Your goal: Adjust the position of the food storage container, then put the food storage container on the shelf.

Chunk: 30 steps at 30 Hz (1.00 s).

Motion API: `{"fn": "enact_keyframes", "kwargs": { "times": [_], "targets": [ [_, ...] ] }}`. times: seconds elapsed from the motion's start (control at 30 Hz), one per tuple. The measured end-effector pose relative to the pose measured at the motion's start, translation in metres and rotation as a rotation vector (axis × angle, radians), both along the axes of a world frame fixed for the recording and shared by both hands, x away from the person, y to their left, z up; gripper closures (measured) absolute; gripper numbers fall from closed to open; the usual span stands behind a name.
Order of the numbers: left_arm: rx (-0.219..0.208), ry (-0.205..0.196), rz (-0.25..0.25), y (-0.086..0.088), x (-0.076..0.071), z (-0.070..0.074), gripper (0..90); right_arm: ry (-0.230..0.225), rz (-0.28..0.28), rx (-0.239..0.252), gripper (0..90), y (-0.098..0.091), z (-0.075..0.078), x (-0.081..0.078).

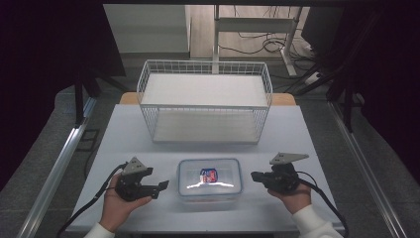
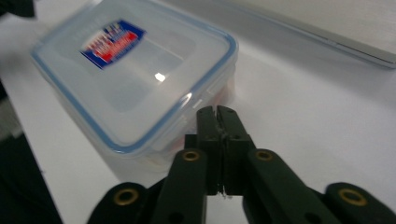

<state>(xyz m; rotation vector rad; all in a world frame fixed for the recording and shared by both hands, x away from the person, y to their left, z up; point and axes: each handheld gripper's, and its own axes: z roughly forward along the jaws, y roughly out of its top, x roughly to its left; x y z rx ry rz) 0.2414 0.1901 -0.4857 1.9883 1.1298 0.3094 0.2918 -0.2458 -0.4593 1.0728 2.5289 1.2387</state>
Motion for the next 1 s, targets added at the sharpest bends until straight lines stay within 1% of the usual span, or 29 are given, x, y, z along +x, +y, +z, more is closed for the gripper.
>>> {"fn": "enact_keyframes", "kwargs": {
  "times": [0.03, 0.07, 0.1, 0.13, 0.17, 0.2, 0.23, 0.27, 0.3, 0.33, 0.37, 0.4, 0.43, 0.47, 0.5, 0.53, 0.57, 0.6, 0.77, 0.83, 0.9, 0.97, 1.0],
  "targets": [
    [-0.005, 0.001, 0.003, 0.000, 0.000, 0.000, 23.4, -0.013, -0.004, 0.040, 66.6, -0.002, -0.001, -0.005],
    [-0.007, 0.001, 0.004, 0.000, 0.000, 0.000, 23.3, -0.017, -0.003, 0.060, 55.5, -0.001, -0.001, -0.007],
    [-0.010, 0.002, 0.004, 0.000, 0.000, 0.000, 23.2, -0.020, -0.015, 0.071, 45.7, 0.000, -0.002, -0.009],
    [-0.010, 0.002, 0.004, 0.000, 0.000, 0.000, 23.1, -0.020, -0.015, 0.071, 45.7, 0.000, -0.002, -0.009],
    [-0.018, 0.004, 0.005, 0.000, 0.000, 0.001, 23.0, -0.024, -0.019, 0.106, 36.5, 0.002, -0.003, -0.010],
    [-0.018, 0.004, 0.005, 0.000, 0.000, 0.001, 22.7, -0.024, -0.019, 0.106, 36.5, 0.002, -0.003, -0.010],
    [-0.030, 0.003, 0.006, 0.000, -0.001, 0.002, 22.5, -0.011, -0.026, 0.149, 33.2, 0.002, -0.002, -0.010],
    [-0.039, 0.004, 0.007, 0.000, -0.001, 0.002, 22.2, 0.000, -0.025, 0.171, 30.7, 0.003, -0.002, -0.009],
    [-0.039, 0.004, 0.007, 0.000, -0.001, 0.002, 21.9, 0.000, -0.025, 0.171, 30.7, 0.003, -0.002, -0.009],
    [-0.052, 0.006, 0.013, 0.001, -0.001, 0.003, 21.9, 0.008, -0.030, 0.185, 28.9, 0.003, -0.002, -0.009],
    [-0.084, 0.011, 0.012, 0.002, -0.001, 0.005, 21.3, 0.016, -0.038, 0.189, 25.3, 0.004, -0.003, -0.009],
    [-0.084, 0.011, 0.012, 0.002, -0.001, 0.005, 21.0, 0.016, -0.038, 0.189, 25.3, 0.004, -0.003, -0.009],
    [-0.127, 0.012, 0.011, 0.002, -0.002, 0.008, 20.7, 0.034, -0.038, 0.193, 22.5, 0.005, -0.004, -0.009],
    [-0.145, 0.012, 0.008, 0.002, -0.002, 0.009, 20.3, 0.041, -0.038, 0.198, 22.1, 0.005, -0.004, -0.008],
    [-0.145, 0.012, 0.008, 0.002, -0.002, 0.009, 20.0, 0.041, -0.038, 0.198, 22.1, 0.005, -0.004, -0.008],
    [-0.177, 0.022, 0.005, 0.002, -0.003, 0.011, 19.6, 0.044, -0.034, 0.204, 21.5, 0.005, -0.004, -0.008],
    [-0.177, 0.022, 0.005, 0.002, -0.003, 0.011, 19.3, 0.044, -0.034, 0.204, 21.5, 0.005, -0.004, -0.008],
    [-0.191, 0.035, 0.004, 0.002, -0.002, 0.010, 18.9, 0.050, -0.032, 0.209, 20.8, 0.006, -0.005, -0.006],
    [-0.203, 0.050, -0.007, 0.000, 0.000, 0.009, 17.0, 0.065, -0.016, 0.211, 20.2, 0.009, -0.008, -0.006],
    [-0.220, 0.063, -0.010, 0.000, 0.000, 0.009, 16.3, 0.067, -0.015, 0.211, 20.0, 0.009, -0.008, -0.006],
    [-0.238, 0.075, -0.012, -0.001, 0.001, 0.009, 14.9, 0.074, -0.017, 0.224, 20.0, 0.008, -0.007, -0.005],
    [-0.244, 0.079, -0.015, -0.001, 0.001, 0.009, 14.5, 0.078, -0.019, 0.230, 20.0, 0.009, -0.007, -0.005],
    [-0.248, 0.083, -0.020, -0.002, 0.001, 0.008, 14.1, 0.088, -0.016, 0.234, 20.0, 0.010, -0.007, -0.005]
  ]
}}
